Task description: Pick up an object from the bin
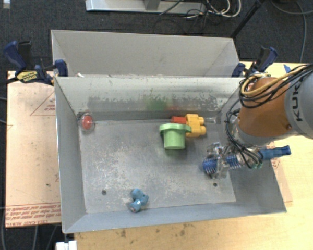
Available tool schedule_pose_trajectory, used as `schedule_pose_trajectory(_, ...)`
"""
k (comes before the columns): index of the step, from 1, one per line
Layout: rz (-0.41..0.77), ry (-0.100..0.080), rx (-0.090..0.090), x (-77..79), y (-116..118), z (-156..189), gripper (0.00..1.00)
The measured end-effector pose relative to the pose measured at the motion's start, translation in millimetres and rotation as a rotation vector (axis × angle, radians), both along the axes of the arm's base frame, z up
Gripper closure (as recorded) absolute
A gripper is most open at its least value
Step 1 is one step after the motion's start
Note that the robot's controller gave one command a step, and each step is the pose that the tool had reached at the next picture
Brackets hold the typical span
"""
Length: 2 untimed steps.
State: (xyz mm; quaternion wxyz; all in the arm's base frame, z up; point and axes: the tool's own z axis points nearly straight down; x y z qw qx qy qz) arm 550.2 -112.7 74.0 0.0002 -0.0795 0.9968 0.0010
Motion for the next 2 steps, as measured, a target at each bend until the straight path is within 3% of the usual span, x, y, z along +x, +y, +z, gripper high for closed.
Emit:
schedule_pose_trajectory(1, 0.128, 0.004, 0.000, -69.4, 0.7, 29.9, 1.00)
schedule_pose_trajectory(2, 0.151, -0.010, -0.003, -47.9, 21.3, 139.6, 1.00)
